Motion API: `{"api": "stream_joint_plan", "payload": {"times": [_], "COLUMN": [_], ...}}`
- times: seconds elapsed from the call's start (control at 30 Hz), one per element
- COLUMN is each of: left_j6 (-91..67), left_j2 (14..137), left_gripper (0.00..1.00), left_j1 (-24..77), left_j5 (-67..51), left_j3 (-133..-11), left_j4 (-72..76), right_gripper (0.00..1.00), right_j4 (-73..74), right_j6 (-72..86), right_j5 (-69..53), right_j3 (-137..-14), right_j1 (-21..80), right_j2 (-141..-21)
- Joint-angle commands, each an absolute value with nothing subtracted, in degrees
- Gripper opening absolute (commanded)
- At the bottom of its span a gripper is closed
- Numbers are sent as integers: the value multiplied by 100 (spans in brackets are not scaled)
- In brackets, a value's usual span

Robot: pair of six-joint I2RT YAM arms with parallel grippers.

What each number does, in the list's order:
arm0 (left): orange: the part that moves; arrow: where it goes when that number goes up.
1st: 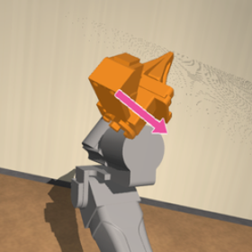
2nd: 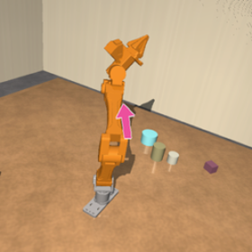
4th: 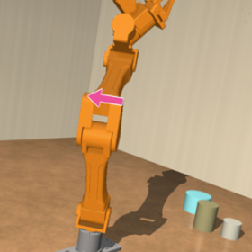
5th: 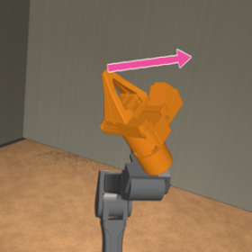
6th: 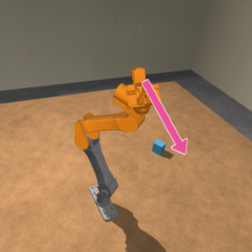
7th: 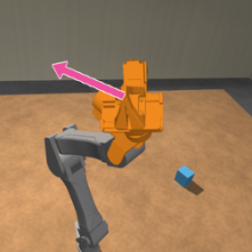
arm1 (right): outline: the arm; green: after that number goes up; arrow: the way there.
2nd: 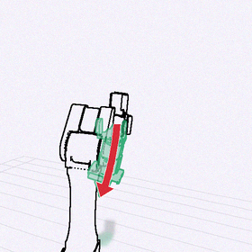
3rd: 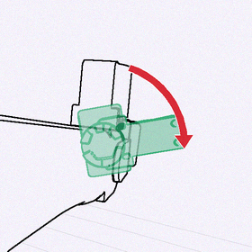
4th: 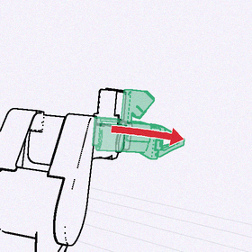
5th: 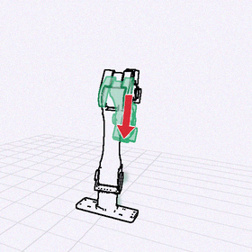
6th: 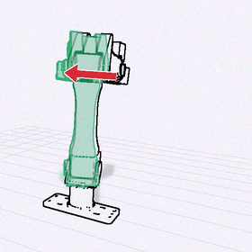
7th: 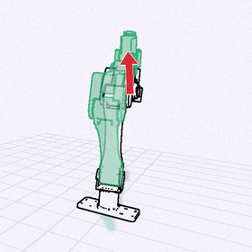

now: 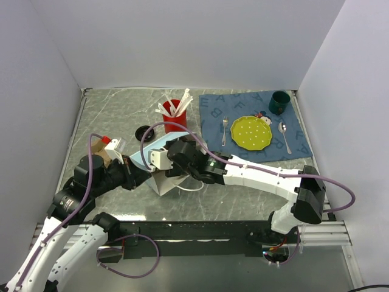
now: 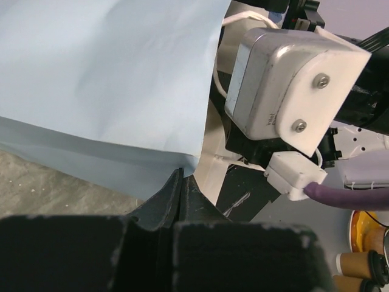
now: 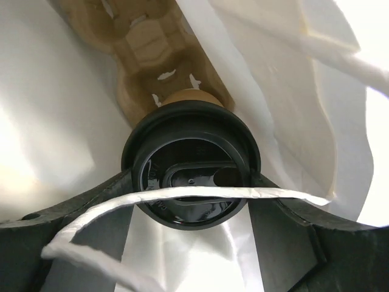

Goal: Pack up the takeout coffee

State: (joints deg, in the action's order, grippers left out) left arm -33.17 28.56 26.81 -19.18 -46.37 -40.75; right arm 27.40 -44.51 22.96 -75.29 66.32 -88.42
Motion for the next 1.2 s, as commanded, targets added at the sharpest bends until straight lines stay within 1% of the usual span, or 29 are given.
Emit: {"api": "stream_joint_plan", "payload": {"times": [0.0, 0.3, 0.4, 0.47, 0.5, 0.57, 0.73, 0.8, 0.93, 1.07, 1.17], "left_j6": [-3463, -3498, -3481, -3498, -3481, -3437, -3419, -3401, -3401, -3445, -3533], "left_j2": [2988, 3059, 3050, 3085, 3102, 3146, 3129, 3190, 3296, 3375, 3567], "left_gripper": [1, 1, 1, 1, 1, 1, 1, 1, 1, 1, 1], "left_j1": [2681, 2681, 2681, 2681, 2681, 2681, 2681, 2681, 2681, 2681, 2681], "left_j5": [-2066, -2004, -1943, -1794, -1732, -1653, -1292, -1266, -1248, -1265, -1414], "left_j3": [-4632, -4658, -4676, -4711, -4763, -4825, -4983, -5053, -5168, -5300, -5431], "left_j4": [-3823, -3762, -3814, -3893, -3998, -4095, -4245, -4263, -4280, -4306, -4412], "right_gripper": [28, 27, 27, 27, 27, 28, 29, 28, 28, 29, 29], "right_j4": [2110, 1793, 1941, 2257, 2763, 3215, 4804, 5026, 5633, 5949, 6318], "right_j6": [-4228, -3955, -3885, -3745, -3640, -3297, -2612, -2409, -1778, -1179, -687], "right_j5": [1759, 1152, 1002, 1081, 1142, 1038, 458, 352, 114, 351, 772], "right_j3": [-7418, -7339, -7400, -7601, -7898, -8138, -8648, -8789, -9210, -9483, -9650], "right_j1": [6539, 6425, 6425, 6442, 6442, 6451, 6635, 6671, 6662, 6653, 6653], "right_j2": [-8912, -8956, -8860, -8833, -8746, -8544, -7552, -7078, -6514, -6126, -5916]}}
